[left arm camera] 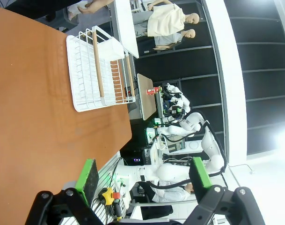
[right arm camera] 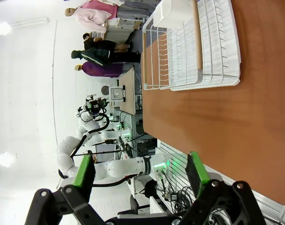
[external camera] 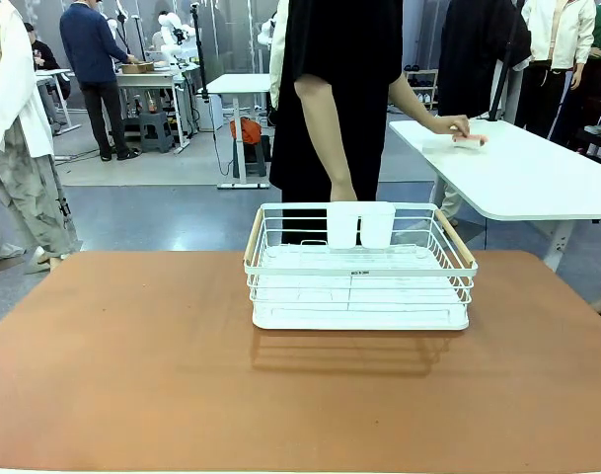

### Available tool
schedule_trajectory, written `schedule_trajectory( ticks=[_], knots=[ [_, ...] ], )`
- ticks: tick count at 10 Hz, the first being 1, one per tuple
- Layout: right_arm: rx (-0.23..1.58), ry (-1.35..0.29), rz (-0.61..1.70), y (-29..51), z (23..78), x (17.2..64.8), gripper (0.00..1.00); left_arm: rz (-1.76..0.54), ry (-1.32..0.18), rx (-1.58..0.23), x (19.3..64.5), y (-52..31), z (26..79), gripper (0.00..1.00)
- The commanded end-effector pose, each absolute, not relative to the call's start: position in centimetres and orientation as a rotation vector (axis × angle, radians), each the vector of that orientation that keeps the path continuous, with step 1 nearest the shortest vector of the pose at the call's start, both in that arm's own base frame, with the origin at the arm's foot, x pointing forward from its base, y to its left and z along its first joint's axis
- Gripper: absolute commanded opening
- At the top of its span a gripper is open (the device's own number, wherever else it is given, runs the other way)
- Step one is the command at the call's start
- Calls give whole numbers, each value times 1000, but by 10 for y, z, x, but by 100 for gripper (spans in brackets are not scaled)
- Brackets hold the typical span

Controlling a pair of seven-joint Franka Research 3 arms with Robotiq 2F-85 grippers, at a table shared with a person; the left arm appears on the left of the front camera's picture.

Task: Clean the table.
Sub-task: Pick up the Lint Roller when the human hands it over.

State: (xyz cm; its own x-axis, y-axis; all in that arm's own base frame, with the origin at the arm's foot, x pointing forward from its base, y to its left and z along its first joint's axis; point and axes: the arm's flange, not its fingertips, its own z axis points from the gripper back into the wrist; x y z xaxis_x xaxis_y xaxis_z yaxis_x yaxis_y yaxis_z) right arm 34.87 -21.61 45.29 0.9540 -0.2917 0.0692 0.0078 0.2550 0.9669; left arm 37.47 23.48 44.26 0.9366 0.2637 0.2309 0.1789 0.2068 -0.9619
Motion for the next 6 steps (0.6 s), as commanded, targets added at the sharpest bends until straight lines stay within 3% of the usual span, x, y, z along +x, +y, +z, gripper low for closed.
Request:
schedule_trajectory(
  ticks=[1,6],
  knots=[
    [1300,-257,-205,-216,455,348,100,62,-386,-1369,373,237,443,100],
    [1300,-257,-205,-216,455,348,100,62,-386,-1369,373,237,443,100]
  ],
)
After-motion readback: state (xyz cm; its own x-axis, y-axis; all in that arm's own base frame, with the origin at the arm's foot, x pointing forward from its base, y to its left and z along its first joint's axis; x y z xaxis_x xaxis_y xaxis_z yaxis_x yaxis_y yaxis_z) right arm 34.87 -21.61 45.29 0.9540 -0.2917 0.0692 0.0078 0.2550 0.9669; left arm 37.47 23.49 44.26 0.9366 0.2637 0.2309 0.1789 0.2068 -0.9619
